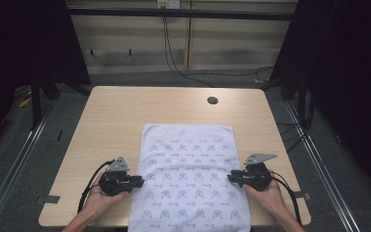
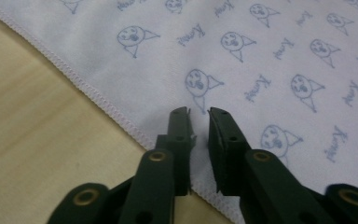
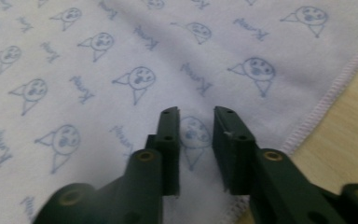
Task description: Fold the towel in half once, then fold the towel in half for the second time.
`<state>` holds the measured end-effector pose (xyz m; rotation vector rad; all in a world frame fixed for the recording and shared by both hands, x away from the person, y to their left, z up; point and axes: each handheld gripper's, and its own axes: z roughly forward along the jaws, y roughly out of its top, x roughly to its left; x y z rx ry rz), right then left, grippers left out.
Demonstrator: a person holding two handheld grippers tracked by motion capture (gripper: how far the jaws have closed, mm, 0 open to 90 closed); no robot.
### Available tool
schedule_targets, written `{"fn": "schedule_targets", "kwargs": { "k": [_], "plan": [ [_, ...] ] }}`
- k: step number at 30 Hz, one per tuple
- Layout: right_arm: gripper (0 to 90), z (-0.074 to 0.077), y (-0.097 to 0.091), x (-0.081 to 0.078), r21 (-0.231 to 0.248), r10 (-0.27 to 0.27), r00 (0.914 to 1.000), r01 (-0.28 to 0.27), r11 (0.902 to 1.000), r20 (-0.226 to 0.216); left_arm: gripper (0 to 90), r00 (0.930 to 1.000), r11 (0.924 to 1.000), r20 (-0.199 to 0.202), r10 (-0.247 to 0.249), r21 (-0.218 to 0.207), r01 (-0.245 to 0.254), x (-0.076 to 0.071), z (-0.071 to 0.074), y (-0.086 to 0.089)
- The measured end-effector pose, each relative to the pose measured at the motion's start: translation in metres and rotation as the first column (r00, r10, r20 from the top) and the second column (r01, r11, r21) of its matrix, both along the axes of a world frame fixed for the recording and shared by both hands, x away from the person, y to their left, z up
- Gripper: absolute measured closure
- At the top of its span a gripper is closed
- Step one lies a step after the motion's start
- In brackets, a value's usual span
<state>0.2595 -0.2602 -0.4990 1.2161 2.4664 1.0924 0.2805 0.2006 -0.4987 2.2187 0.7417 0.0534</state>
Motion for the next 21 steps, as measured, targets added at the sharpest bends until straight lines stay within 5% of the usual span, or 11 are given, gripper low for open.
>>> {"fn": "schedule_targets", "kwargs": {
  "k": [3,5,9,21],
  "plan": [
    [78.6,0.001,0.001,-0.008,-0.028,-0.022,0.9997,0.022,0.9994,0.011,86.8,0.9978,0.9978,0.000,-0.067,-0.003,0.067,-0.008,0.000,0.003],
    [79.5,0.001,0.003,-0.012,-0.042,-0.025,0.9995,0.026,0.9988,0.021,87.8,0.9981,0.9983,-0.030,-0.055,-0.020,0.054,-0.008,-0.001,0.004],
    [83.1,0.001,0.000,-0.015,-0.007,-0.021,0.9997,0.021,0.9998,-0.015,88.7,0.9974,0.9984,-0.054,-0.047,-0.032,0.046,-0.009,-0.001,0.004],
    [79.3,0.006,-0.001,-0.041,0.026,0.050,0.9914,-0.047,0.9986,-0.121,81.1,0.9808,0.9872,-0.114,-0.158,-0.037,0.155,-0.044,0.004,0.004]
  ]
}}
